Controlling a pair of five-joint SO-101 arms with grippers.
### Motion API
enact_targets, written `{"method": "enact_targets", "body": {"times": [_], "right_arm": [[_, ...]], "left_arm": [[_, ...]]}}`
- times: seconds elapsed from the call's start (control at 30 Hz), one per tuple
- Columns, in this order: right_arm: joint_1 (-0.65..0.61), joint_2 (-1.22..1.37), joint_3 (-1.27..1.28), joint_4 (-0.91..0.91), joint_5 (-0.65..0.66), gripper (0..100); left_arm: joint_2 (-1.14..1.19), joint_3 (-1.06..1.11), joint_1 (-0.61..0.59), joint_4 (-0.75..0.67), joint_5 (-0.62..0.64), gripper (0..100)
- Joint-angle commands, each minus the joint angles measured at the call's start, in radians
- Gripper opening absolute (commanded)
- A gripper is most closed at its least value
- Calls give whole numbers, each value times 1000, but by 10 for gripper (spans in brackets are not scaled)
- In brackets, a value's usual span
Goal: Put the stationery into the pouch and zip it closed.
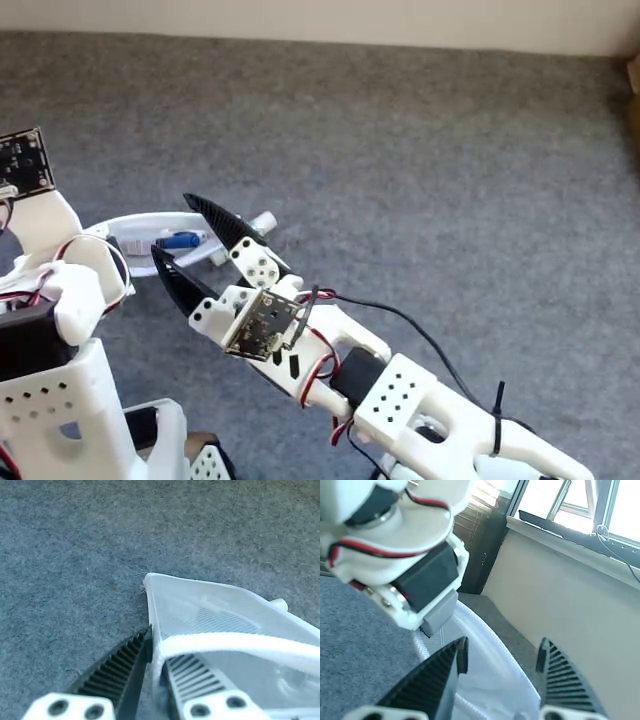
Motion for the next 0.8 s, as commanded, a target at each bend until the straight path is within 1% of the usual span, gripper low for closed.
{"method": "enact_targets", "body": {"times": [0.0,0.07,0.17,0.23,0.33,0.47,0.57,0.77], "right_arm": [[7,-87,-18,65,8,197],[7,-142,-25,154,-5,197],[13,-220,-30,288,-115,197],[15,-266,-48,358,-164,197],[24,-311,-101,467,-173,197],[91,-332,-188,604,-176,197],[166,-317,-248,691,-186,197],[303,-232,-390,857,-371,197]], "left_arm": [[-16,-5,15,-11,5,5],[-16,1,15,-11,5,5],[-16,1,15,-11,5,5],[-16,-1,15,-11,5,5],[-16,-5,-8,-11,3,5],[-18,-15,-77,-12,5,5],[-18,-24,-117,-6,5,5],[-18,-25,-211,-11,11,5]]}}
